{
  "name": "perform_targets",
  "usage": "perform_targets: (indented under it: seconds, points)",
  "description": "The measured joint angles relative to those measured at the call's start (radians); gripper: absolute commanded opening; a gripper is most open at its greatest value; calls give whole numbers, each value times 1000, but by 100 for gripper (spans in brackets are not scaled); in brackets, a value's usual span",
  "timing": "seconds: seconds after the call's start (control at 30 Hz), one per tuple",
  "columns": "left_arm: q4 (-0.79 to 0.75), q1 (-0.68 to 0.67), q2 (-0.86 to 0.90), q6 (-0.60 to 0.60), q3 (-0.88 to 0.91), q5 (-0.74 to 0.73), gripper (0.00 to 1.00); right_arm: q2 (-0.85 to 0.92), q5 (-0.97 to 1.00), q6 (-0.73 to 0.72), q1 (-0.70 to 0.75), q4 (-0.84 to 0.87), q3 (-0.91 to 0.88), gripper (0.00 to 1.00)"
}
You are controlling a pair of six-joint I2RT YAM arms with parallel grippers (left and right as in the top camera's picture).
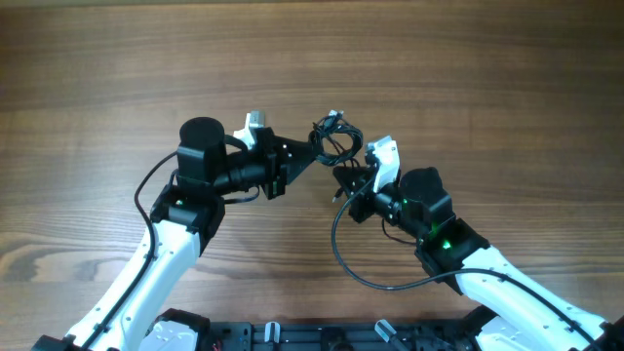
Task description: Untangle cables
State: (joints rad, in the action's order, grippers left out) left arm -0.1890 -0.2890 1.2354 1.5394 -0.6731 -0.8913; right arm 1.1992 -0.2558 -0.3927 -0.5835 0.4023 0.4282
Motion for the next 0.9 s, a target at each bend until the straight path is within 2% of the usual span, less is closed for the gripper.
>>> perform_targets:
  seconds: [0.13, 0.3, 0.5, 0.6, 0.67, 0.73, 0.8, 0.9]
  points:
    - [85, -16, 0, -48, -2, 11, 4, 2, 13, -22, 4, 33, -8, 4]
    - [88, -36, 0, -97, -2, 42, 4, 3, -14, -34, 7, 50, -11, 4]
    - [85, -101, -2, -231, -2, 114, 4, 8, -108, -41, 11, 93, -15, 4]
    - [105, -116, -3, -305, -3, 132, 4, 8, -113, -40, 12, 100, -15, 12]
    - [125, -109, -3, -349, -3, 136, 4, 8, -126, -29, 12, 71, -15, 35]
    - [129, -75, -3, -384, -3, 135, 4, 8, -146, -24, 10, 35, -14, 71]
    - [131, -14, -3, -399, -3, 134, 4, 8, -161, -38, 10, -6, -14, 100]
    - [134, 85, -3, -475, -3, 142, 4, 4, -182, -68, 13, -77, -14, 100]
